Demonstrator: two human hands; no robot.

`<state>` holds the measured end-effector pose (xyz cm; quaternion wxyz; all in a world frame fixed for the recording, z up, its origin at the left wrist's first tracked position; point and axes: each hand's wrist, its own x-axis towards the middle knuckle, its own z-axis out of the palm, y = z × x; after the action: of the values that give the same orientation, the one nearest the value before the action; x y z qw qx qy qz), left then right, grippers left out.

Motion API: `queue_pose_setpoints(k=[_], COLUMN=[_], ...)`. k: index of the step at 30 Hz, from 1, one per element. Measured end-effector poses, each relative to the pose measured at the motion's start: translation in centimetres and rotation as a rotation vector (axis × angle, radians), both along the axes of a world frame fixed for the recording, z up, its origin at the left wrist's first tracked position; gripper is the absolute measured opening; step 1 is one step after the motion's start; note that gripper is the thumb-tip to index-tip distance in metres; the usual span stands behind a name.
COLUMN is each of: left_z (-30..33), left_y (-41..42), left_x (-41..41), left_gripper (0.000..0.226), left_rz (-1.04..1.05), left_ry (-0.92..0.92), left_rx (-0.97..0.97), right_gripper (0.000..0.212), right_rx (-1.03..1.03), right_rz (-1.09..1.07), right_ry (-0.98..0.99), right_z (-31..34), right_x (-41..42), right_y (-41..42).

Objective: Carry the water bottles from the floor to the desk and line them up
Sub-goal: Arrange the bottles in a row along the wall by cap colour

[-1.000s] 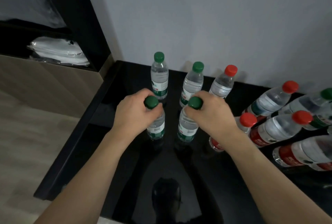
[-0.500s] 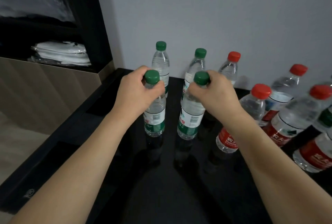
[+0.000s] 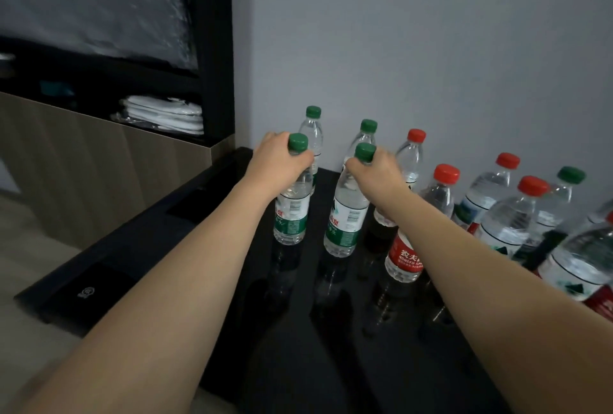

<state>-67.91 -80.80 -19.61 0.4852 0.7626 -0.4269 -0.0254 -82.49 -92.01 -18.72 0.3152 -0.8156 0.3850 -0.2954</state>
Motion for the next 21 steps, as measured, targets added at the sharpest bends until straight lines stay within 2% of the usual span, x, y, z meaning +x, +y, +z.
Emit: queue_pose_setpoints(k=[3, 8, 12, 16, 18, 21], left_z=[-0.3, -0.5, -0.2, -0.6, -0.8, -1.2], left_y=[0.0, 0.1, 0.3, 0.3, 0.0, -0.4], left_x=[-0.7, -0.7, -0.5, -0.9, -0.8, -0.8], left_gripper=[0.008, 0.018, 0.032, 0.041, 0.041, 0.045], left_rz=[-0.024, -0.015, 0.076, 0.268, 0.288, 0.281], left_ry=[0.092, 0.127, -0.007, -0.227, -0.231, -0.165], left_rx=[-0.022, 0.01, 0.089, 0.151, 0.131, 0.133], right_gripper=[0.026, 0.022, 0.011, 0.013, 0.012, 0.027], right_rx=[0.132, 0.17, 0.129, 0.151, 0.166, 0.202], right_rz=[0.047, 0.097, 0.062, 0.066, 0.074, -0.015], right_ry=[-0.091, -0.254, -0.364, -0.432, -0.439, -0.432], right_z=[-0.4, -1.4, -2.6, -3.2, -3.2, -3.2], right_x=[0.1, 0.3, 0.3, 0.4, 0.4, 0.1], right_y=[0.6, 0.9, 0.8, 0.9, 0.6, 0.3])
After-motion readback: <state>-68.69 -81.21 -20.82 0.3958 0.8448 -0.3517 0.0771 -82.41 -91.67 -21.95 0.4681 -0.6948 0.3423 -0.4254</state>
